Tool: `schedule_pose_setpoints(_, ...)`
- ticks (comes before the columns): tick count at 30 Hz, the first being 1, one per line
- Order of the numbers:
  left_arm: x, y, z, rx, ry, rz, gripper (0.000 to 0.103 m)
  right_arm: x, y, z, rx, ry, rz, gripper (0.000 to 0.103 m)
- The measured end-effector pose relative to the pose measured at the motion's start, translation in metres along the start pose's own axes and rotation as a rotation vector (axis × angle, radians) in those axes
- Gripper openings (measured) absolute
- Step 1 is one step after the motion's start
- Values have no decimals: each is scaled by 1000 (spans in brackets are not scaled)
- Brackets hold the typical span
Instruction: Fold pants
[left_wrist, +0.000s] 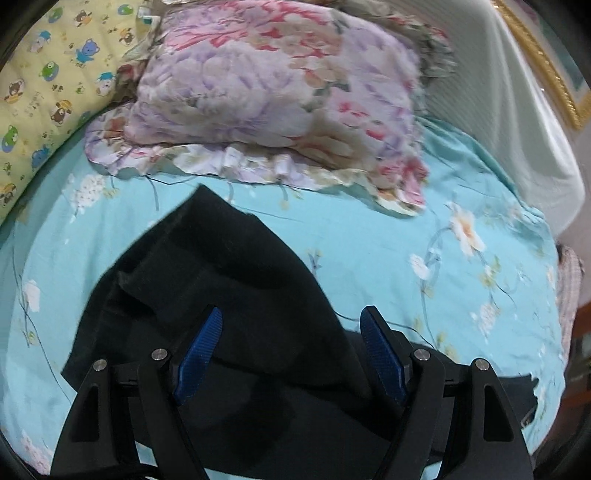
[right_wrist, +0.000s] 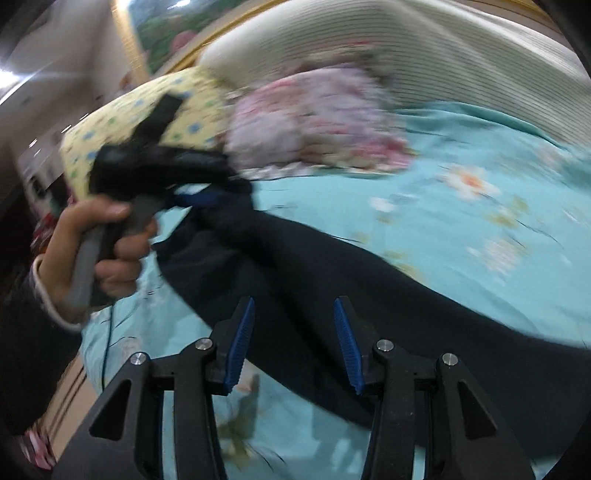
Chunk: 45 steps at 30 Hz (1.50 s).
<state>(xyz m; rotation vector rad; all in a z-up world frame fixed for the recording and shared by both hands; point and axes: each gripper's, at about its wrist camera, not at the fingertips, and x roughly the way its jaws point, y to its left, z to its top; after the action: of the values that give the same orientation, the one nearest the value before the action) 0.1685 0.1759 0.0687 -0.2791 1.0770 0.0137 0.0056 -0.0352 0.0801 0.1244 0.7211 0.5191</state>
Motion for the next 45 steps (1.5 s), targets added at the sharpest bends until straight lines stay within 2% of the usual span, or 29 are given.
schedule_pose_setpoints(3,4,5,5,-15,4,6,78,30,16,15,-43,24,59,46)
schedule_pose_setpoints(7,16,6,7,-17,26,19,77,70,22,30,-80,75,45,46)
schedule_pose_setpoints(11,25,7,6,-12,40,14,77,91,14,33,-92,106,48,46)
schedule_pose_setpoints(14,31,9,6,-15,41,0,73,106,11,38,-105,113,40,46)
schedule_pose_setpoints(15,32,10,6,-18,43,-4,67,111,9,39,-103,118,45,46)
schedule_pose_setpoints(17,36,12,5,-25,47,-23,57,116,5,39,-99,122,71,35)
schedule_pose_setpoints(19,37,13,4,-21,42,-29,51,124,3,38,-104,151,78,10)
schedule_pose_setpoints(22,35,13,1,-6,27,-44,30,128,2,34,-102,175,91,0)
schedule_pose_setpoints(23,33,13,0,-4,23,-60,19,128,2,33,-102,172,96,0)
schedule_pose_setpoints(24,31,13,-1,-3,18,-78,14,125,4,33,-104,165,103,0)
schedule_pose_setpoints(29,16,19,-11,-17,-21,-141,8,104,21,35,-143,126,147,0)
schedule_pose_setpoints(32,13,26,-15,-41,-27,-169,8,101,22,41,-138,121,125,0)
schedule_pose_setpoints(36,10,34,-17,-64,-32,-202,8,109,22,44,-187,130,31,2)
schedule_pose_setpoints(39,4,34,-19,-55,-44,-209,8,116,20,43,-201,148,4,11)
schedule_pose_setpoints(41,5,34,-20,-57,-43,-214,8,116,18,42,-211,148,-12,22)
schedule_pose_setpoints(43,7,36,-20,-62,-38,-220,8,112,13,46,-198,121,2,38)
schedule_pose_setpoints(45,9,38,-19,-72,-35,-230,8,115,12,50,-208,131,-5,41)
